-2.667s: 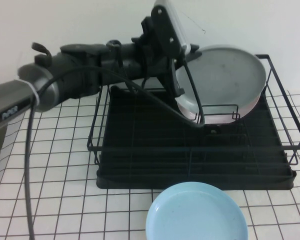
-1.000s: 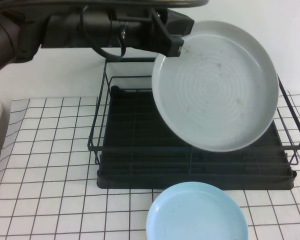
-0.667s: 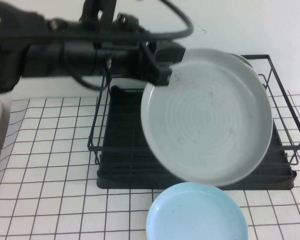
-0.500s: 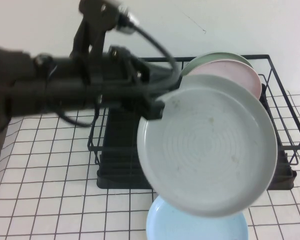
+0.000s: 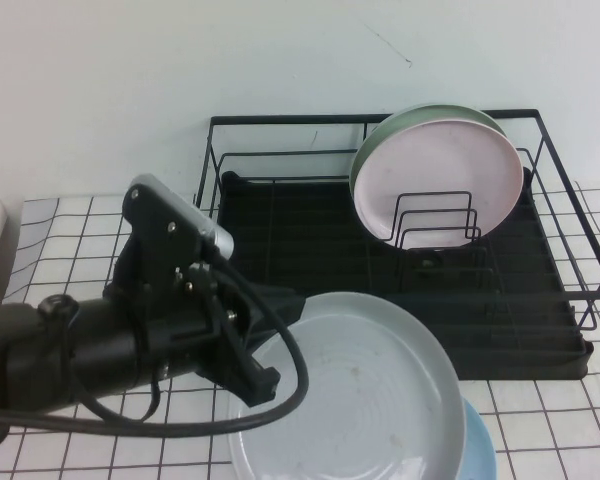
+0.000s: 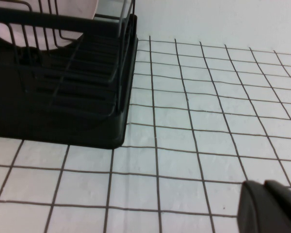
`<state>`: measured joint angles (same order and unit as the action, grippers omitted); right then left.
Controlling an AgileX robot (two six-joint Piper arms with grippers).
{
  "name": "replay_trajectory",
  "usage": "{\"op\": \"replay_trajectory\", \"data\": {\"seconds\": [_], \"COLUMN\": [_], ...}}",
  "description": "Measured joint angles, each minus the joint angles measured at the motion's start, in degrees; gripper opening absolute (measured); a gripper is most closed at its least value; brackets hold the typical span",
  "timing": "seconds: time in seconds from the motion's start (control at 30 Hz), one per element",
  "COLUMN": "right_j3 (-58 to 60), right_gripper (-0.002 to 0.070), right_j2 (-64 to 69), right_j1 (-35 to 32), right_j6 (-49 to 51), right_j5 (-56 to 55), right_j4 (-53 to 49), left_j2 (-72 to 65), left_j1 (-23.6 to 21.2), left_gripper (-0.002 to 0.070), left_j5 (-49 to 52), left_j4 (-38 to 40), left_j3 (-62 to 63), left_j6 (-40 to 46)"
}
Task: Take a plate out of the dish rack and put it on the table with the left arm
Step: Place the plate from the table
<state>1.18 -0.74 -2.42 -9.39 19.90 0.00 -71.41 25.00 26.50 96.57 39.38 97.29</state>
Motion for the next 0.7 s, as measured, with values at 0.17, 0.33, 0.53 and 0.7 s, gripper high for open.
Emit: {"op": "replay_trajectory", "data": {"seconds": [0.17, 0.33, 0.53, 0.7], "right_j3": [0.0, 0.0, 0.0, 0.0], "right_gripper": [-0.0003, -0.0003, -0.0003, -0.0003], "right_j2": [0.0, 0.0, 0.0, 0.0], "right_j1": [0.0, 0.0, 0.0, 0.0], "right_j6": [0.0, 0.0, 0.0, 0.0], "right_j5": [0.0, 0.0, 0.0, 0.0], "right_j4": [0.0, 0.0, 0.0, 0.0], "left_j2": [-0.1, -2.2, -7.8, -13.2], "left_j1": [0.0, 0.0, 0.0, 0.0], "left_gripper": [0.0004, 0.0004, 0.0004, 0.0004], "left_j5": [-1.0, -1.1, -1.5, 0.1], "left_j4": [0.4, 0.4, 0.5, 0.5], "left_j3": [-1.1, -1.1, -1.1, 0.4], "left_j6": [0.8, 0.8, 0.9, 1.0]}}
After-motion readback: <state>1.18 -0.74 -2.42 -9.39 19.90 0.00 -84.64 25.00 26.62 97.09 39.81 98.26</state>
